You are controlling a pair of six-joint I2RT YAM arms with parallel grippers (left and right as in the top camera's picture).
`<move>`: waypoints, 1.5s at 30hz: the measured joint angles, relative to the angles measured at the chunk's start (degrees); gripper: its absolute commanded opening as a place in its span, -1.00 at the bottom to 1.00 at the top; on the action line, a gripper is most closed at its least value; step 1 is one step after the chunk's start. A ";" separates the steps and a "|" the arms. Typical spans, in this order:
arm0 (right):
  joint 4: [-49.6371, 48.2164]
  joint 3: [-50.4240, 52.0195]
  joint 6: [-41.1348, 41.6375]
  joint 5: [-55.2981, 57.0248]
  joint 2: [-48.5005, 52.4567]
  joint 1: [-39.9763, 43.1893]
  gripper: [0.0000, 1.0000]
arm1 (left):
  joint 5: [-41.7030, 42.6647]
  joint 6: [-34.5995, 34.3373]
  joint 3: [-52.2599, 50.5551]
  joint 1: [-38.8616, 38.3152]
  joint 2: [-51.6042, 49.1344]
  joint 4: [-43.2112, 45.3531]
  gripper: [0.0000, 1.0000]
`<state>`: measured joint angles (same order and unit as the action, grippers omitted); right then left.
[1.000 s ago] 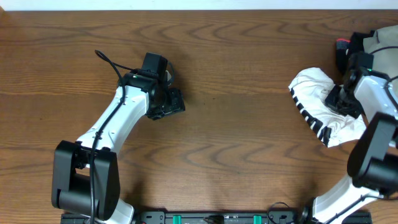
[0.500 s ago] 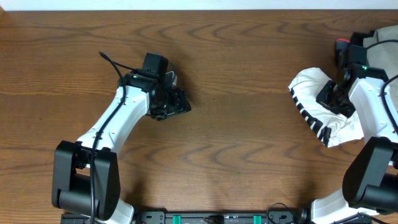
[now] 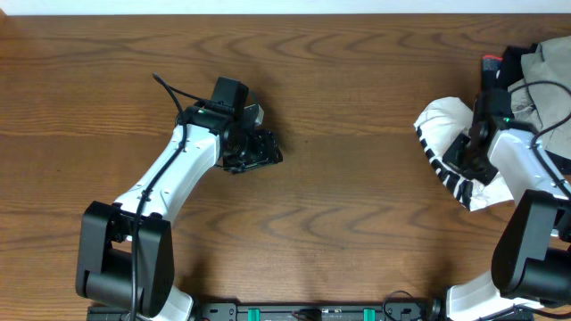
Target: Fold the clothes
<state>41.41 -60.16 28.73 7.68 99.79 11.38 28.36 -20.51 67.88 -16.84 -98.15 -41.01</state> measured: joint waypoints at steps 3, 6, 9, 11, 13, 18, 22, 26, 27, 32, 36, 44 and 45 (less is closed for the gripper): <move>-3.50 2.64 0.00 -2.16 -0.09 0.00 -0.98 | 0.00 0.00 0.00 0.02 0.00 -0.02 0.23; -6.05 4.37 0.00 -5.40 -0.83 0.00 -0.98 | 0.00 0.00 0.00 0.00 0.00 0.09 0.23; -7.89 5.70 0.02 -10.01 -1.22 -1.16 -0.97 | 0.02 0.02 0.00 0.02 0.00 0.11 0.22; -8.31 6.71 0.39 -13.25 -1.14 -3.58 -0.97 | 0.00 0.02 0.00 0.00 0.00 0.11 0.22; -8.70 7.43 1.14 -16.94 -1.03 -6.95 -0.98 | 0.00 0.02 0.00 0.00 0.02 0.09 0.23; -13.66 8.44 4.61 -24.94 -0.04 -16.94 -0.97 | 0.02 0.02 0.00 0.00 0.00 0.09 0.22; -15.37 7.72 7.63 -27.36 -0.02 -23.74 -0.97 | 0.02 0.02 0.00 0.00 0.00 -0.46 0.23; -7.78 3.26 8.28 -25.20 -0.02 -25.05 -0.98 | 0.04 0.04 0.00 0.00 0.00 -0.98 0.23; -5.16 1.46 7.98 -23.89 -0.04 -25.03 -0.98 | 0.02 0.04 0.00 0.00 0.00 -1.03 0.22; 8.46 -10.32 5.75 -12.87 -0.85 -24.13 -0.86 | 0.20 0.28 0.00 0.00 0.00 -1.01 0.23; 15.63 -17.14 4.13 -2.10 -2.64 -20.48 -0.80 | 0.20 1.16 0.00 0.02 0.00 -1.11 0.23; 17.57 -17.05 1.11 6.16 -3.10 -5.05 -0.88 | 0.20 1.53 0.00 0.00 0.02 -1.20 0.22; 17.42 -16.74 0.66 6.27 -3.06 -3.72 -0.88 | 0.20 1.53 0.00 0.00 0.00 -1.22 0.23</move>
<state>58.83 -76.90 29.39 13.96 96.73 7.66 28.56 -18.98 67.88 -16.84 -98.15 -42.24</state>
